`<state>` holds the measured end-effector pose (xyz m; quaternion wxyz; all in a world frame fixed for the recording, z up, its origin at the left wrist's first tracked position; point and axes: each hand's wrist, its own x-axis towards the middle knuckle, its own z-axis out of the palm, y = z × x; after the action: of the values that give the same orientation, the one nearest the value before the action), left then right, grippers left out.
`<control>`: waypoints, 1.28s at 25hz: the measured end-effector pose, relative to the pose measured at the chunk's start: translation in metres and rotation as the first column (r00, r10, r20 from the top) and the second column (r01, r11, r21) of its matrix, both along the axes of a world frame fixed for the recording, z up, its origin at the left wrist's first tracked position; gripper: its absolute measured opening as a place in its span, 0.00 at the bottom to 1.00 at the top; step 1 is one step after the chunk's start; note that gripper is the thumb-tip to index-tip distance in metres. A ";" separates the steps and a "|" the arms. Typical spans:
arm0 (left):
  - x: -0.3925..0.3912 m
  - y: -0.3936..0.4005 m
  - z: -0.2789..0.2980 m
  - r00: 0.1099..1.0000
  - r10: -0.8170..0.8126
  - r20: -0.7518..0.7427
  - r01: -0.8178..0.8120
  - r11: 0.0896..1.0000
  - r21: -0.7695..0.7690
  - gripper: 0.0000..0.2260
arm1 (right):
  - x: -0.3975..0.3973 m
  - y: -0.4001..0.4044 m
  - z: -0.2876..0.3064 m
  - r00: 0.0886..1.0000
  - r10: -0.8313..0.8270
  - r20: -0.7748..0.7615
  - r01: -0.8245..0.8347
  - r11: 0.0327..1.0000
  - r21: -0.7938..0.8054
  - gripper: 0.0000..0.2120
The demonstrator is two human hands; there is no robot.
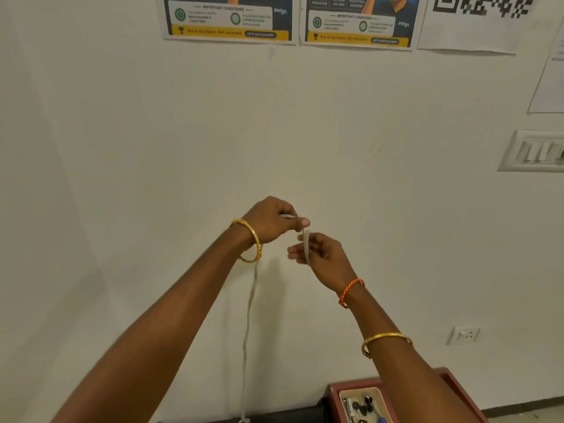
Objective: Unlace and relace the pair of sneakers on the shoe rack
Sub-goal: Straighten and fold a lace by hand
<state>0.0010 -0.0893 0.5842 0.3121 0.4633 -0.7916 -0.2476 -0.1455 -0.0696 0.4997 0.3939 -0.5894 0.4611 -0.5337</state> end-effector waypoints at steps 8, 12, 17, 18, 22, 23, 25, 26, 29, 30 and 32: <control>0.003 -0.008 -0.055 0.917 0.058 -0.394 0.104 0.920 0.377 0.10 | -0.001 0.036 0.032 0.871 0.280 0.404 -0.285 0.957 -0.050 0.13; -0.002 0.009 -0.066 0.951 -0.101 -0.293 0.236 0.847 0.476 0.14 | -0.004 0.021 0.040 0.727 0.160 0.667 -0.123 0.987 -0.103 0.12; -0.004 0.016 -0.040 0.989 -0.114 -0.091 0.135 0.953 0.272 0.13 | -0.003 0.002 0.029 0.828 -0.028 0.559 0.065 0.997 -0.046 0.11; -0.003 0.015 -0.034 0.992 -0.117 -0.055 0.127 0.964 0.234 0.12 | -0.003 0.001 0.026 0.865 -0.064 0.498 0.095 0.995 -0.036 0.12; 0.002 0.010 -0.012 0.994 -0.102 -0.032 0.104 0.992 0.076 0.13 | 0.000 0.007 0.016 0.989 -0.081 0.125 0.084 0.996 -0.024 0.10; 0.002 0.008 -0.008 0.996 -0.079 -0.051 0.081 0.996 0.024 0.13 | 0.001 0.011 0.016 0.997 -0.038 0.064 0.038 0.999 -0.001 0.11; 0.003 0.001 -0.004 0.994 -0.034 -0.100 0.029 0.998 -0.052 0.12 | 0.003 0.019 0.023 0.999 0.043 0.019 -0.043 0.998 0.037 0.11; 0.003 -0.002 -0.004 0.990 -0.015 -0.140 0.007 0.998 -0.055 0.12 | 0.002 0.022 0.029 0.996 0.078 0.039 -0.079 0.996 0.035 0.12; 0.003 -0.008 -0.014 0.942 0.023 -0.334 0.026 0.989 0.144 0.13 | 0.001 0.029 0.052 0.957 0.191 0.218 -0.192 0.981 -0.019 0.17; 0.002 -0.008 -0.018 0.923 0.028 -0.384 0.066 0.971 0.231 0.13 | 0.001 0.029 0.058 0.929 0.219 0.300 -0.217 0.975 -0.040 0.17; -0.002 -0.007 -0.026 0.903 0.018 -0.429 0.149 0.924 0.353 0.13 | 0.000 0.027 0.068 0.839 0.241 0.488 -0.240 0.969 -0.065 0.16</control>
<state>-0.0014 -0.0959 0.5581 0.3732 0.4219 -0.6575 -0.5004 -0.1455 -0.0427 0.5678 0.5615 -0.4874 0.2677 -0.6128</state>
